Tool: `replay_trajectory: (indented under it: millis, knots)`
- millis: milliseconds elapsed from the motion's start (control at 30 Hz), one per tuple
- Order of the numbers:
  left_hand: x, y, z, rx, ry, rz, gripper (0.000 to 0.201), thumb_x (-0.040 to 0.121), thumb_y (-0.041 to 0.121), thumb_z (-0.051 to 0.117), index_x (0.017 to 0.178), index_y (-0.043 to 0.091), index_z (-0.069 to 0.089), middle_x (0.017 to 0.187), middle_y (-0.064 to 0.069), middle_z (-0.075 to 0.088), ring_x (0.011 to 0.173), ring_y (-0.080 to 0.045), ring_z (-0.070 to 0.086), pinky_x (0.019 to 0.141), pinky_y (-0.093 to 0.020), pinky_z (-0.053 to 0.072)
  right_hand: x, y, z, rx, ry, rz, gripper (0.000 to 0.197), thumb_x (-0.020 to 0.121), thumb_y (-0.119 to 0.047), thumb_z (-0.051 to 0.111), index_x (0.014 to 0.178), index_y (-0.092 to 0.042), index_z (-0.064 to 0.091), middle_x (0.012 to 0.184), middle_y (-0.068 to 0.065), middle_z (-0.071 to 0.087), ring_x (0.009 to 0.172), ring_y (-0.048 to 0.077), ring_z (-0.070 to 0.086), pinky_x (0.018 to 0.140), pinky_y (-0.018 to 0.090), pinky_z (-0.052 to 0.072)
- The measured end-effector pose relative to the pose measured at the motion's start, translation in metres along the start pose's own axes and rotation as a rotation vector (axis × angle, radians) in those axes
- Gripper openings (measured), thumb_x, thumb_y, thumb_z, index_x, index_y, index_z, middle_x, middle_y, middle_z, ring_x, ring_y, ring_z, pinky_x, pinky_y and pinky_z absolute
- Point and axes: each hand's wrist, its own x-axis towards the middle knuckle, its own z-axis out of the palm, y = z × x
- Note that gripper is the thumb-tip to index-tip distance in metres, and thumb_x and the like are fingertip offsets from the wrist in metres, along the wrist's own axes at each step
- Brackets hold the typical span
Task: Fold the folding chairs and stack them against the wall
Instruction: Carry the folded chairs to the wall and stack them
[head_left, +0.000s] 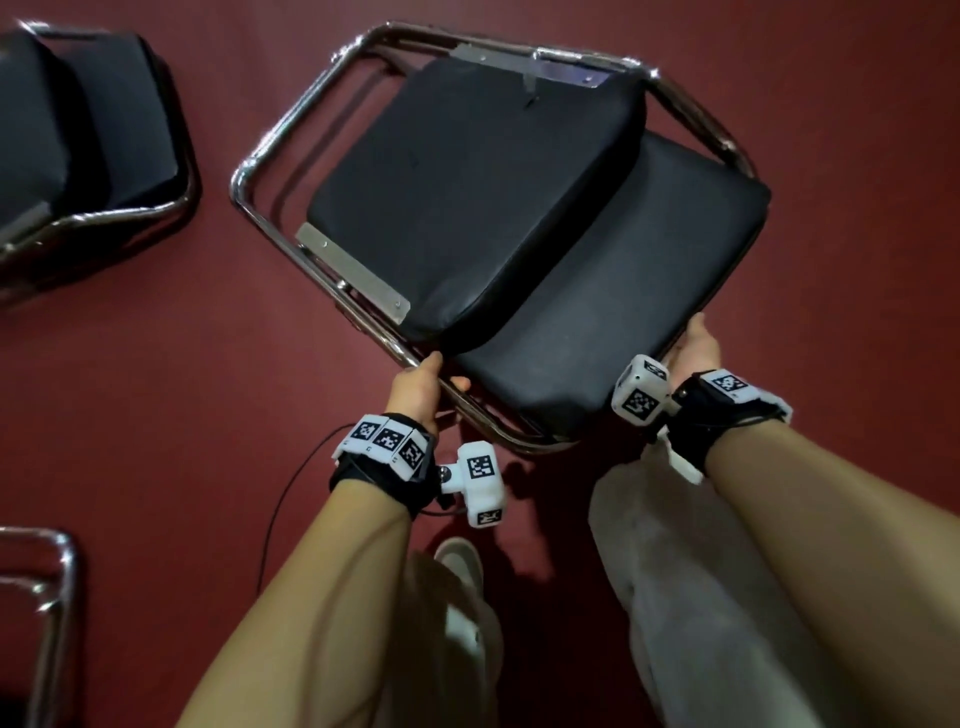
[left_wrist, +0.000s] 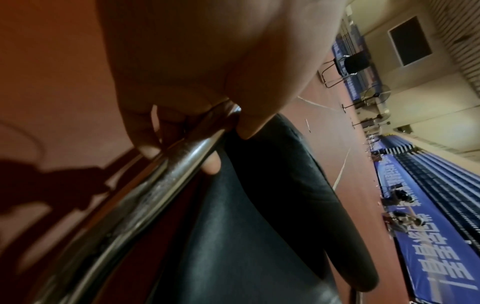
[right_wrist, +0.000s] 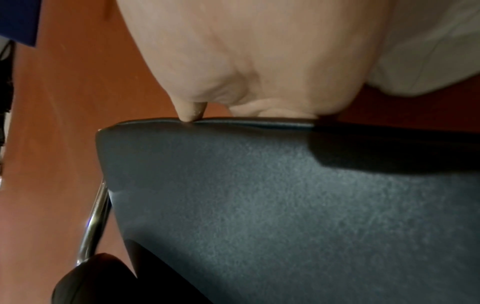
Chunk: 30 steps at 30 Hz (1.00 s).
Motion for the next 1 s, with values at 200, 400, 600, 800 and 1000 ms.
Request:
replay_trajectory:
  millis: [200,400,600,800,1000]
  knots:
    - [-0.108,0.012,-0.008,0.057,0.005,-0.105,0.023,0.102,0.028,0.046,0.083,0.017,0.054,0.063,0.000,0.063,0.045,-0.016,0.058,0.057,-0.027,0.042,-0.109,-0.032,-0.029,0.015,0.111,-0.018,0.053,0.107,-0.048,0.025,0.084,-0.010,0.055,0.093,0.008,0.068,0.045,0.020,0.065,0.055,0.027,0.057]
    - [-0.203,0.016,-0.035,0.125,-0.079,-0.199,0.028,0.096,0.013,0.047,0.070,0.011,0.056,0.067,-0.004,0.058,0.061,-0.021,0.051,0.064,-0.029,0.042,-0.212,-0.048,-0.049,0.018,0.153,0.013,0.054,0.102,-0.055,0.037,0.087,-0.007,0.058,0.061,0.011,0.069,0.051,0.026,0.067,0.039,0.030,0.051]
    - [-0.269,0.019,-0.075,0.241,-0.161,-0.238,0.022,0.095,0.005,0.052,0.075,0.005,0.062,0.076,-0.008,0.062,0.070,-0.024,0.057,0.074,-0.036,0.049,-0.298,-0.041,-0.059,-0.013,0.133,0.003,0.055,0.098,-0.058,0.046,0.094,-0.007,0.063,0.091,0.016,0.067,0.081,0.030,0.065,0.068,0.039,0.054]
    - [-0.311,0.020,-0.112,0.378,-0.142,-0.226,0.011,0.090,0.002,0.052,0.089,-0.002,0.062,0.077,-0.017,0.059,0.066,-0.029,0.056,0.064,-0.039,0.049,-0.372,-0.032,-0.059,-0.125,0.137,-0.017,0.049,0.095,-0.057,0.054,0.092,-0.009,0.064,0.094,0.016,0.069,0.078,0.030,0.067,0.071,0.043,0.054]
    - [-0.377,0.036,-0.110,0.555,-0.184,-0.162,0.020,0.095,-0.003,0.046,0.078,-0.004,0.057,0.065,-0.015,0.053,0.057,-0.027,0.052,0.048,-0.031,0.045,-0.402,-0.054,-0.076,-0.522,0.163,-0.024,0.057,0.078,-0.048,0.078,0.117,-0.008,0.067,0.101,0.014,0.073,0.088,0.033,0.070,0.086,0.050,0.057]
